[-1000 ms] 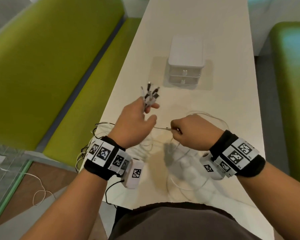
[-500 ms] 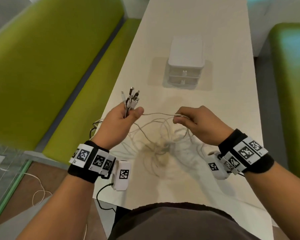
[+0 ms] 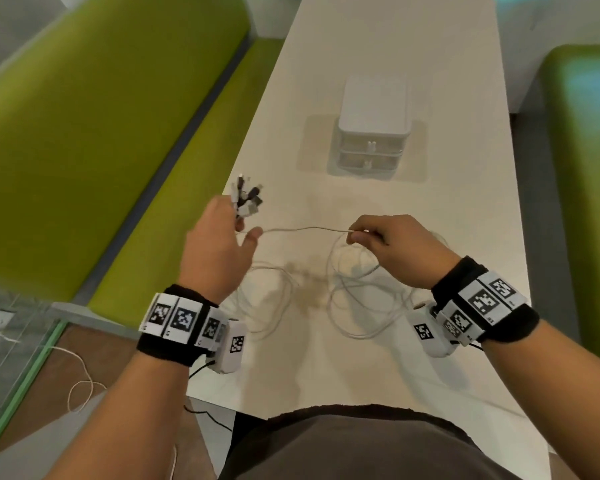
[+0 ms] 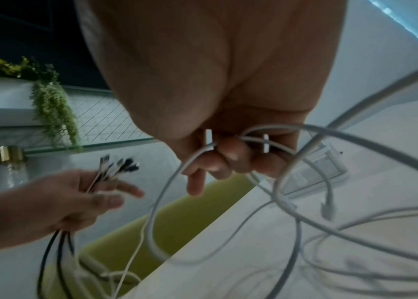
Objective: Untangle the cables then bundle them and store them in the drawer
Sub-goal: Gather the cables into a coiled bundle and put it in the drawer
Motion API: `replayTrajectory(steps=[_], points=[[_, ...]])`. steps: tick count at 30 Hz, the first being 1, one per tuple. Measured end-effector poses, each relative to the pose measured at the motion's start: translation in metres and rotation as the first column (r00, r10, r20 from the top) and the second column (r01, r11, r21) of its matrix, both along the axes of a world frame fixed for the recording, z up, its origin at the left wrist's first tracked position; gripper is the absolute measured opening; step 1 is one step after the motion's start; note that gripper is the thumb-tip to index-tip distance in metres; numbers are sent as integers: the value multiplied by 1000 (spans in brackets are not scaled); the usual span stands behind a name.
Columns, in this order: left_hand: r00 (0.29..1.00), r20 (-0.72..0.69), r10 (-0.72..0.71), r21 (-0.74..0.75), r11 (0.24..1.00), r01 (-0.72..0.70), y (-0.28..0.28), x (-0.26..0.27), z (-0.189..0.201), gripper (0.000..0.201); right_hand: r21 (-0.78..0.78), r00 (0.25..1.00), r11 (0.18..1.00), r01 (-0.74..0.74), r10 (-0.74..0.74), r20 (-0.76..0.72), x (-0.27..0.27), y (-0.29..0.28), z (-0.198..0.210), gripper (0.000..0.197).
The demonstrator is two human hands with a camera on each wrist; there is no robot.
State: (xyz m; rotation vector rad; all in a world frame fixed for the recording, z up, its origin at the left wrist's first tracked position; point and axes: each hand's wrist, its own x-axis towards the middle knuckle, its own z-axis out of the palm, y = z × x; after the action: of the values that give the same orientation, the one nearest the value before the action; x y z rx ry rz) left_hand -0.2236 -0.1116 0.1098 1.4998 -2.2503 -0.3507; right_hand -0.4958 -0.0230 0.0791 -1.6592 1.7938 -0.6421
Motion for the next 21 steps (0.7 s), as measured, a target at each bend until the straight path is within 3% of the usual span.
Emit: replayTrajectory(steps=[2, 4, 7, 9, 12, 14, 17, 19, 21], points=[[987, -58, -153, 28, 988, 155, 16, -18, -4, 30, 9, 999, 999, -44, 44, -18, 8, 0, 0, 17], [939, -83, -334, 164, 925, 344, 32, -36, -8, 36, -16, 992, 992, -128, 128, 17, 16, 1, 1, 17], [915, -172, -364, 426, 810, 403, 39, -49, -10, 18, -35, 987, 988, -150, 152, 56, 19, 4, 1, 16], [948, -199, -250, 430, 847, 314, 31, -41, -10, 24, -11, 996, 996, -87, 87, 10, 9, 6, -1, 22], [999, -17, -49, 316, 948, 51, 3, -9, -8, 35, -41, 987, 998, -52, 45, -153, -8, 11, -5, 15], [986, 131, 101, 213, 969, -128, -19, 22, -5, 31, -76, 979, 996, -47, 31, -201, -13, 13, -6, 13], [915, 281, 288, 98, 940, -326, -39, 57, 13, 25, -98, 973, 995, 9, -32, -228, -14, 13, -5, 14], [918, 268, 294, 105, 938, -331, -40, 61, 26, 21, -130, 980, 991, 23, -48, -194, -11, 11, -1, 15], [963, 207, 173, 177, 961, -211, -31, 48, 36, 11, -199, 991, 980, -4, -23, -131, -4, 9, 8, 22]])
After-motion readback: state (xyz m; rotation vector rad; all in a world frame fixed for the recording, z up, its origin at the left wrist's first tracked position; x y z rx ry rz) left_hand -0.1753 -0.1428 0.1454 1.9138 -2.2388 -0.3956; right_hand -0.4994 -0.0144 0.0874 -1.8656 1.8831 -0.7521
